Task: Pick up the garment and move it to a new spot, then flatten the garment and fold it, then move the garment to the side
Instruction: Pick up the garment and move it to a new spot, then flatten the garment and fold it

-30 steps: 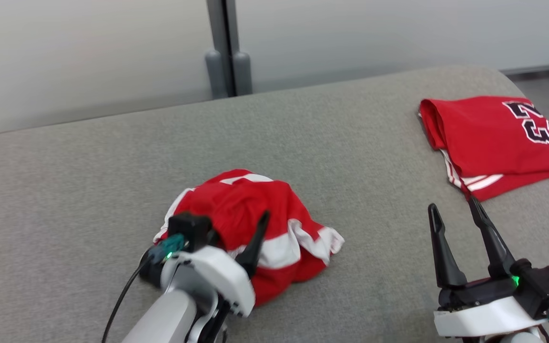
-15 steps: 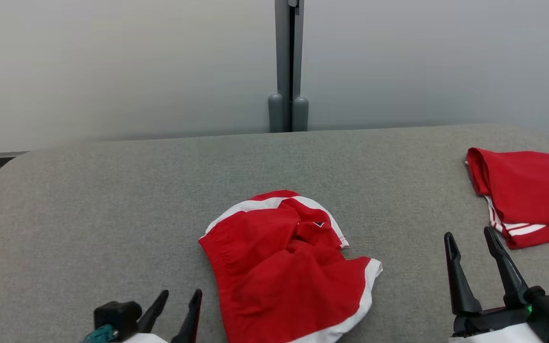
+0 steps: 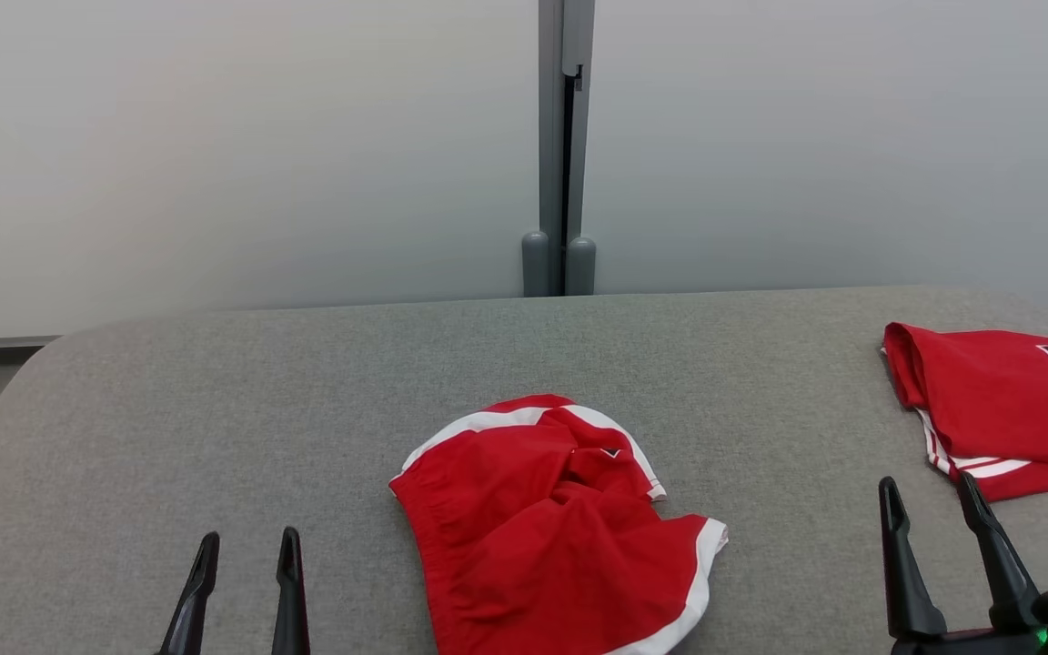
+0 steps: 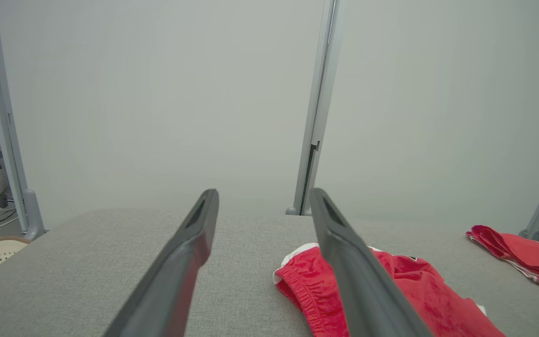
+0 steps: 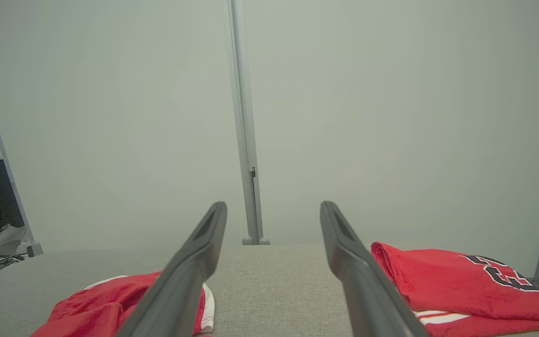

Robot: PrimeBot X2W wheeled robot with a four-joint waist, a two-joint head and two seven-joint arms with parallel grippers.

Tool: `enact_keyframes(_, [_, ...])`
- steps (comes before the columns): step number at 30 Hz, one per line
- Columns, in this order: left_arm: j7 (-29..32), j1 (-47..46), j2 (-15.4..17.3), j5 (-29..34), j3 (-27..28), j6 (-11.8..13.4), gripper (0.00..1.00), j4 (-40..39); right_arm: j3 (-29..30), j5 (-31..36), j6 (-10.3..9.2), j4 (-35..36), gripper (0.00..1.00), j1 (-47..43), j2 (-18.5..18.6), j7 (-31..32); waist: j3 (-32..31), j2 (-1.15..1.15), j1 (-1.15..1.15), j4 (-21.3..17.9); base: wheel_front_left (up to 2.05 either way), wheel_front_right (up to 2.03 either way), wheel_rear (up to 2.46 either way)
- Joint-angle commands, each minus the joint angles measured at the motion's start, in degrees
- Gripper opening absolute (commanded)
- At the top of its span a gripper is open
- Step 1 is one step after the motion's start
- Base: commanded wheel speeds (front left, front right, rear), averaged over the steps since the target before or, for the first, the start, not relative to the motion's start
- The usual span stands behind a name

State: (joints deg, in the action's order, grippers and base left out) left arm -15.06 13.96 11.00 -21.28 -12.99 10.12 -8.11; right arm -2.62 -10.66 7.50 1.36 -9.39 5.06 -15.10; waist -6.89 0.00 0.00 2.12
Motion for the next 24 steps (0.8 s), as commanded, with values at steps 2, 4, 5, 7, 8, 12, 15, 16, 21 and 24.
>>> enact_keyframes(2, [-0.06, 3.51, -2.86, 4.61, 3.76, -0.30, 1.00, -1.22, 0.56, 0.08, -0.01, 0.78, 1.00, -1.52, -0.13, -0.06, -0.40, 0.00, 0.00, -0.72, 0.00, 0.00, 0.00])
enact_keyframes(4, [-0.07, 5.74, -4.91, 7.28, 6.20, -1.06, 1.00, -0.72, 0.94, 0.93, 0.00, 1.16, 1.00, -2.73, -0.34, -0.05, -0.67, 0.00, 0.00, -0.93, 0.00, 0.00, 0.00])
enact_keyframes(5, [-0.08, 6.35, -5.58, 9.05, 7.03, -1.44, 1.00, -0.44, 0.24, 2.44, -0.01, 1.35, 1.00, -3.49, 0.32, -0.06, -0.78, 0.00, 0.00, -0.93, 0.00, 0.00, 0.00])
enact_keyframes(7, [-0.08, 7.63, -6.49, 11.46, 7.53, -2.32, 1.00, 1.06, -1.61, 4.21, -0.01, 1.34, 1.00, -4.97, 0.91, -0.06, -0.96, 0.00, 0.00, -0.95, 0.00, 0.00, 0.00])
enact_keyframes(8, [-0.08, 7.68, -6.85, 12.01, 8.18, -2.52, 1.00, 1.43, -2.23, 5.01, -0.01, 1.31, 1.00, -5.58, 1.11, -0.06, -0.96, 0.00, 0.00, -0.94, 0.00, 0.00, 0.00])
enact_keyframes(12, [-0.09, 7.02, -7.70, 13.03, 9.14, -3.86, 1.00, 2.72, -3.09, 5.08, -0.01, 1.42, 1.00, -7.01, 0.86, -0.06, -0.68, 0.00, 0.00, -0.97, 0.00, 0.00, 0.00])
enact_keyframes(15, [-0.09, 6.34, -7.91, 13.47, 9.65, -4.60, 1.00, 3.00, -2.74, 4.39, -0.01, 1.41, 1.00, -6.84, 0.40, -0.06, -0.47, 0.00, 0.00, -1.11, 0.00, 0.00, 0.00])
enact_keyframes(16, [-0.09, 6.26, -7.97, 13.54, 9.78, -4.78, 1.00, 3.12, -2.62, 4.14, -0.01, 1.38, 1.00, -6.57, 0.35, -0.06, -0.41, 0.00, 0.00, -1.17, 0.00, 0.00, 0.00])
enact_keyframes(21, [-0.10, 5.75, -8.00, 12.69, 9.37, -4.58, 1.00, 3.11, -2.54, 3.86, -0.01, 1.54, 1.00, -5.69, -0.03, -0.05, -0.23, 0.00, 0.00, -1.45, 0.00, 0.00, 0.00])
enact_keyframes(24, [-0.10, 5.59, -8.01, 12.57, 9.09, -4.79, 1.00, 3.36, -2.58, 3.70, -0.01, 1.58, 1.00, -5.54, -0.20, -0.06, -0.15, 0.00, 0.00, -1.42, 0.00, 0.00, 0.00])
